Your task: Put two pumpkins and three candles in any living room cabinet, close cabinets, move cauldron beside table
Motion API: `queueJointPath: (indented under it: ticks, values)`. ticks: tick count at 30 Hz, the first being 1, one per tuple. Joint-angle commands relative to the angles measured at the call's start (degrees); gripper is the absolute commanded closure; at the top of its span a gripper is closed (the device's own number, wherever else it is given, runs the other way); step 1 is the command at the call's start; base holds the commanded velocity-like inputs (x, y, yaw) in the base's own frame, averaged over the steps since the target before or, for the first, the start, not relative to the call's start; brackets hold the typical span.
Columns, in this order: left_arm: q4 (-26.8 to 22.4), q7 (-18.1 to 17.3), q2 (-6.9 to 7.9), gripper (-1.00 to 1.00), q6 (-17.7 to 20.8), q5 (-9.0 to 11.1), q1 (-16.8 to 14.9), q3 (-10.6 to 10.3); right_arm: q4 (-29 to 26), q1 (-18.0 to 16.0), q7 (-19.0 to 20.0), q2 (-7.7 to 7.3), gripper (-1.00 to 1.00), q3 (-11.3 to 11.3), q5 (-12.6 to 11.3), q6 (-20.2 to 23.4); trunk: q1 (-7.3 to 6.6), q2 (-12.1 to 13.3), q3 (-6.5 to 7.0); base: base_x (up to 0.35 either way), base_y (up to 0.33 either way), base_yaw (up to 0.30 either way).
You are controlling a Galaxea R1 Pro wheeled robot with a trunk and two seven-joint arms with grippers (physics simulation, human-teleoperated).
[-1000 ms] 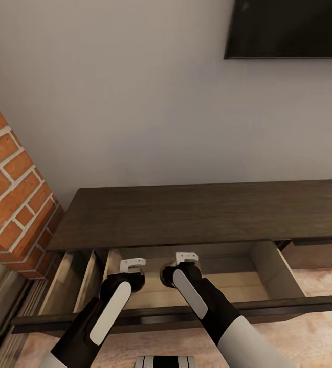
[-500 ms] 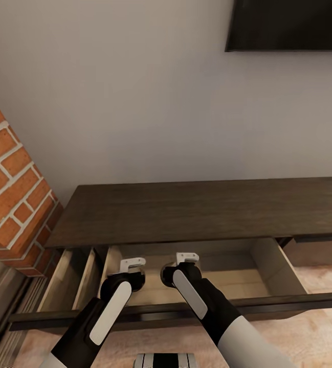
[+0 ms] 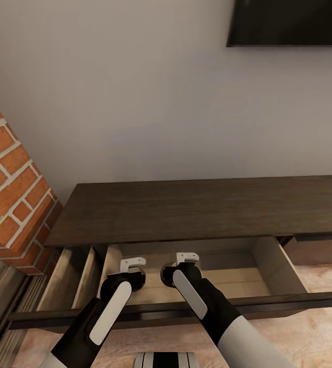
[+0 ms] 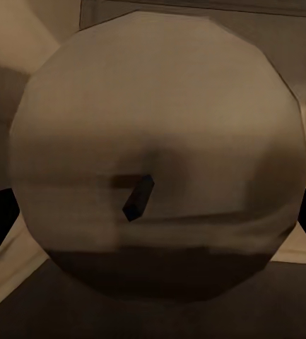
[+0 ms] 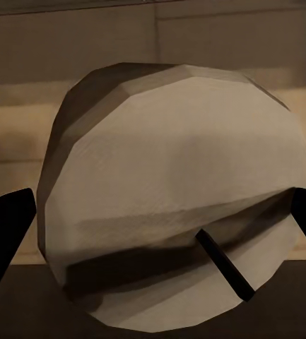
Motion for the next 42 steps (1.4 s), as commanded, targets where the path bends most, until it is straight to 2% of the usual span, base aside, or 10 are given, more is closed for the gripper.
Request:
queueJointPath:
  ticks: [1,6,13,14,19,20,29,39,42]
  values:
    - [-0.1,0.6,0.01,1.00,0.1,0.6,0.0,-0.1,0.0,0.0,-0.5,0.00,1.00,0.1,-0.5,0.0,0.01,0.0,-0.27,0.000,0.000,0.000]
    - [-0.1,0.6,0.01,1.00,0.1,0.6,0.0,-0.1,0.0,0.0,-0.5,0.00,1.00,0.2,-0.5,0.1,0.14,-0.1,-1.38,0.000,0.000,0.000]
    - [-0.1,0.6,0.01,1.00,0.1,0.6,0.0,-0.1,0.0,0.0,-0.5,0.00,1.00,0.2,-0.5,0.1,0.14,-0.1,-1.38,0.000,0.000,0.000]
    - [-0.1,0.6,0.01,1.00,0.1,0.6,0.0,-0.1,0.0,0.0,-0.5,0.00,-1.00,0.2,-0.5,0.1,0.14,-0.1,-1.38,0.000,0.000,0.000]
    - [-0.1,0.6,0.01,1.00,0.1,0.6,0.0,-0.1,0.0,0.0,-0.5,0.00,-1.00,0.3,-0.5,0.3,0.14,-0.1,-1.38,0.000,0.000,0.000]
    - [-0.2,0.6,0.01,-1.00,0.1,0.6,0.0,-0.1,0.0,0.0,-0.5,0.00,-1.00,0.3,-0.5,0.3,0.14,-0.1,-1.38,0.000,0.000,0.000]
    - [-0.2,0.6,0.00,-1.00,0.0,0.6,0.0,-0.1,0.0,0.0,-0.5,0.00,-1.00,0.3,-0.5,0.3,0.14,-0.1,-1.38,0.000,0.000,0.000]
    - [-0.6,0.7,-0.29,-1.00,0.8,0.6,0.0,0.0,0.0,0.0,-0.5,0.00,-1.00,0.3,-0.5,0.2,-0.11,0.0,0.84,0.000,0.000,0.000]
    - [-1.4,0.6,-0.40,-1.00,1.0,0.7,0.0,0.0,-0.1,0.0,-0.5,0.00,-1.00,0.3,-0.5,0.3,-0.77,1.2,1.38,-0.062,0.000,0.000]
